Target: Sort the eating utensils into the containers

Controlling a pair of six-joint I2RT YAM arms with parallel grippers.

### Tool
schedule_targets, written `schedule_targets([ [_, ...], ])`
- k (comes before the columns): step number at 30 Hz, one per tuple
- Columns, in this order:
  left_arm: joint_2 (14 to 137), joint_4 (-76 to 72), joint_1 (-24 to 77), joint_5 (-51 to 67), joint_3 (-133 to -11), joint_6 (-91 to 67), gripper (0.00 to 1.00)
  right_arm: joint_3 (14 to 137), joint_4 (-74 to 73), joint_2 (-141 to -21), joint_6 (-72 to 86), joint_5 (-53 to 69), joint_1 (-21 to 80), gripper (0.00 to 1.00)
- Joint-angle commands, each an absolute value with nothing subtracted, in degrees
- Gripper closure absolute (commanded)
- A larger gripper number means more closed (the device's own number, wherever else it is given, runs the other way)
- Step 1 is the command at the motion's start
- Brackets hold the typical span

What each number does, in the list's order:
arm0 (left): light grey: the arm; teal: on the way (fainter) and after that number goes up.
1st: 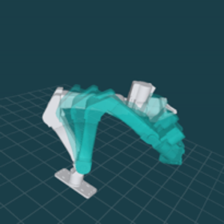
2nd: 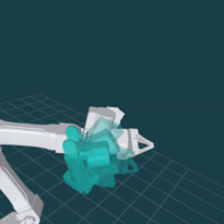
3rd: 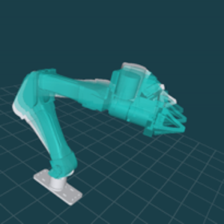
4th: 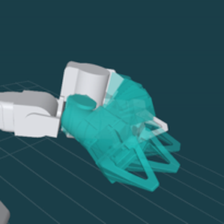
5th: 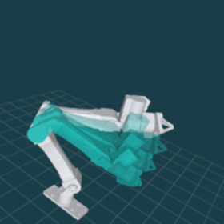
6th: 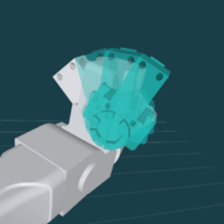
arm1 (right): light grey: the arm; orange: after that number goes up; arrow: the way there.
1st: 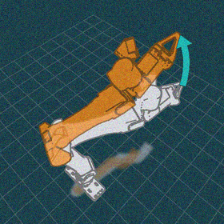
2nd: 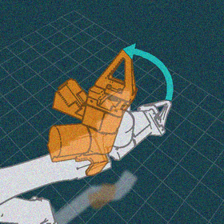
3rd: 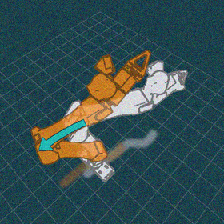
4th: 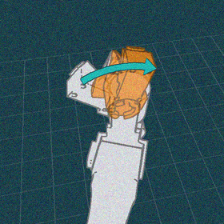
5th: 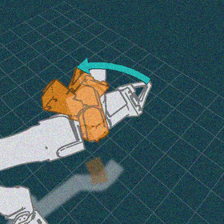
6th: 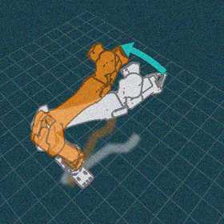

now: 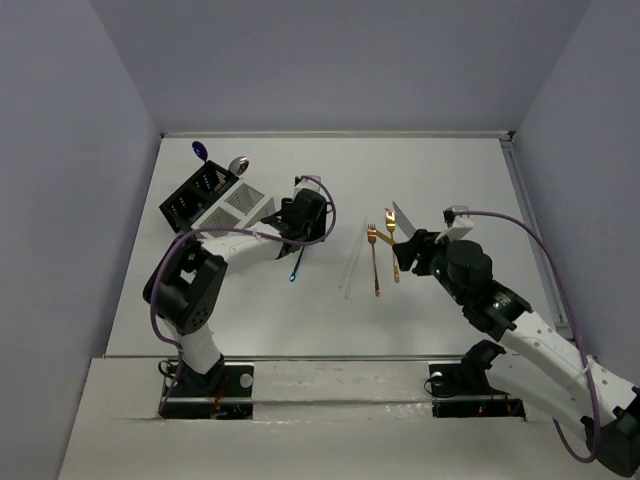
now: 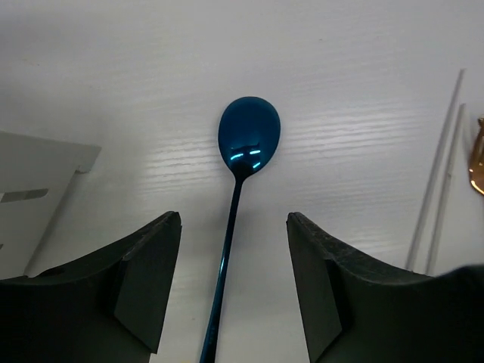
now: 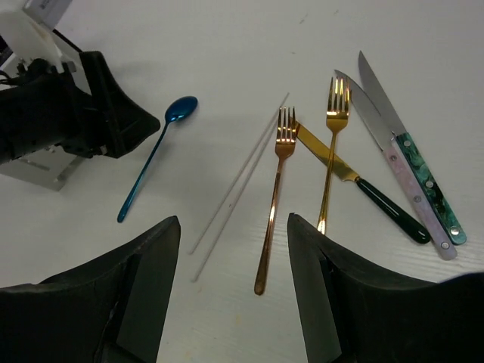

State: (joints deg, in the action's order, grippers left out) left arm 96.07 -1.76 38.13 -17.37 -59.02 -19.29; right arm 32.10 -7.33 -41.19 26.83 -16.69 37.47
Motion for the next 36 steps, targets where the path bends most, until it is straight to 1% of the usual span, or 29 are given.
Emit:
schedule_targets([
  [1,99.3,-0.3,38.1,-23.6,-62.4,-16.5,0.43,30.9,-3.9,-40.5,27.2,-14.3,37.4,0.35],
  [4,101.2,-1.8,37.4,-21.7,-61.8,-16.0,0.44,30.6,-3.0,-41.3,27.3,-13.5,37.4,0.35],
  [7,103.6,-3.2,37.4,-19.2,-62.0,-15.1,0.48,29.9,-1.9,-41.6,27.4,-12.7,37.4,0.35],
  [10,105.8,-3.6,36.9,-18.4,-62.4,-15.1,0.54,29.7,-2.1,-41.6,27.4,-13.0,37.4,0.29],
  [11,106.2,-3.9,36.9,-17.8,-62.4,-15.1,0.56,29.6,-2.0,-41.2,27.4,-13.1,37.4,0.28],
  [14,107.3,-4.2,36.9,-17.2,-62.4,-15.2,0.6,29.4,-2.0,-40.4,27.2,-13.2,37.4,0.26],
  [15,107.4,-4.6,36.9,-17.2,-62.3,-15.3,0.65,29.4,-2.0,-40.2,27.2,-13.4,37.4,0.25],
  [17,107.8,-4.7,36.9,-17.2,-62.4,-15.4,0.7,29.4,-2.1,-40.0,27.2,-13.4,37.4,0.25],
  [18,107.8,-5.1,36.9,-17.3,-62.4,-15.5,0.76,29.4,-2.1,-40.1,27.2,-13.4,37.4,0.25],
  [20,108.1,-5.4,36.9,-17.5,-62.6,-15.6,0.85,29.4,-1.8,-40.4,27.2,-12.9,37.4,0.25],
  [21,108.0,-5.4,36.9,-17.7,-62.9,-15.6,0.97,29.3,-1.8,-40.8,27.2,-12.8,37.4,0.25],
  [22,108.1,-5.4,36.9,-17.9,-63.0,-15.8,1.0,29.3,-1.7,-40.8,27.2,-12.8,37.4,0.25],
  [26,105.7,-5.1,36.9,-18.2,-63.5,-16.1,1.0,29.1,-1.4,-40.7,27.2,-12.7,37.4,0.25],
  [29,99.1,-5.4,36.9,-17.8,-63.2,-17.0,1.0,28.8,-0.9,-40.2,27.2,-12.7,37.4,0.25],
  [33,85.3,-7.9,36.4,-19.0,-62.5,-17.8,1.0,28.5,-0.6,-40.1,27.2,-12.2,37.4,0.22],
  [36,78.0,-8.6,33.4,-21.3,-62.8,-18.4,1.0,28.6,-0.6,-39.8,27.1,-11.5,37.4,0.22],
])
